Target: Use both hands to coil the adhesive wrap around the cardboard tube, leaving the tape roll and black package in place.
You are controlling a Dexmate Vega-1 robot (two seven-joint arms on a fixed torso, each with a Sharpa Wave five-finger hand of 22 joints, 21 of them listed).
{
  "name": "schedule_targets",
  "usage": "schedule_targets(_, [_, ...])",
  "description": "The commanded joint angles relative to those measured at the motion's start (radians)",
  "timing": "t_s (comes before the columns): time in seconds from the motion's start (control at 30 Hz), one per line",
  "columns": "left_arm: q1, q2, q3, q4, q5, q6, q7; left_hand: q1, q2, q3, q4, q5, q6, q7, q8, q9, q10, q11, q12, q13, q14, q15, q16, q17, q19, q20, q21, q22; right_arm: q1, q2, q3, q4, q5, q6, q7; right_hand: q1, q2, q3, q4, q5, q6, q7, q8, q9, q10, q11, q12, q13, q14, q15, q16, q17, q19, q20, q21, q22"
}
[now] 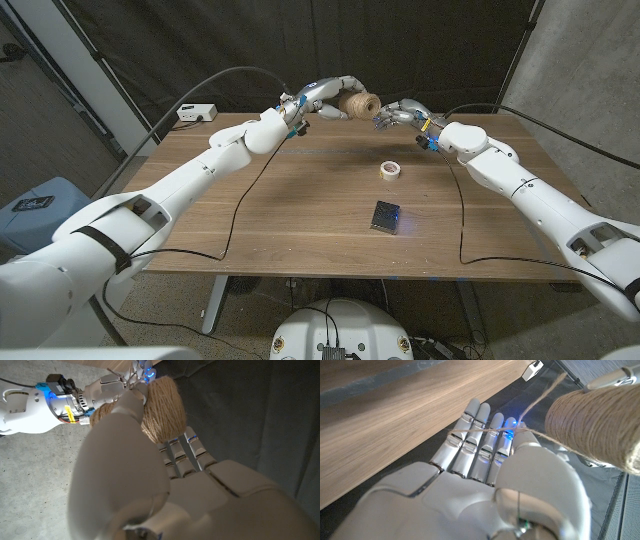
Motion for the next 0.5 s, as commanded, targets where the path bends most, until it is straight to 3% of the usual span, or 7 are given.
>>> schedule_targets(0.03, [-0.005,-0.007,0.007,0.007,0.0,0.004,0.01,-0.001,0.068,0.03,0.024,0.008,0.016,0.007,0.004,0.004,0.007,0.003,0.002,0.003,0.009,-0.002,0.004,0.082,-0.002,0.002,0.005,-0.001,-0.027,-0.01,0.004,-0.032,0.018,-0.024,0.0,0.008,0.005,0.003,-0.003,0.002,0.006,0.001,0.0,0.002,0.009,0.004,-0.002,0.001,0.008,-0.103,-0.001,0.005,-0.007,-0.05,0.004,0.002])
schedule_targets(0.5, [-0.009,-0.01,0.011,0.011,0.002,0.008,0.019,0.005,0.066,0.033,0.02,0.008,0.015,0.008,0.003,0.003,0.007,0.002,0.001,0.004,0.008,-0.002,0.002,0.082,-0.006,0.002,0.007,-0.002,-0.05,-0.025,0.004,-0.063,0.032,-0.044,0.005,0.014,0.007,0.005,-0.005,0.002,0.005,-0.001,-0.003,0.003,0.003,0.002,-0.008,0.003,0.008,-0.106,-0.002,0.007,-0.009,-0.05,0.005,0.002])
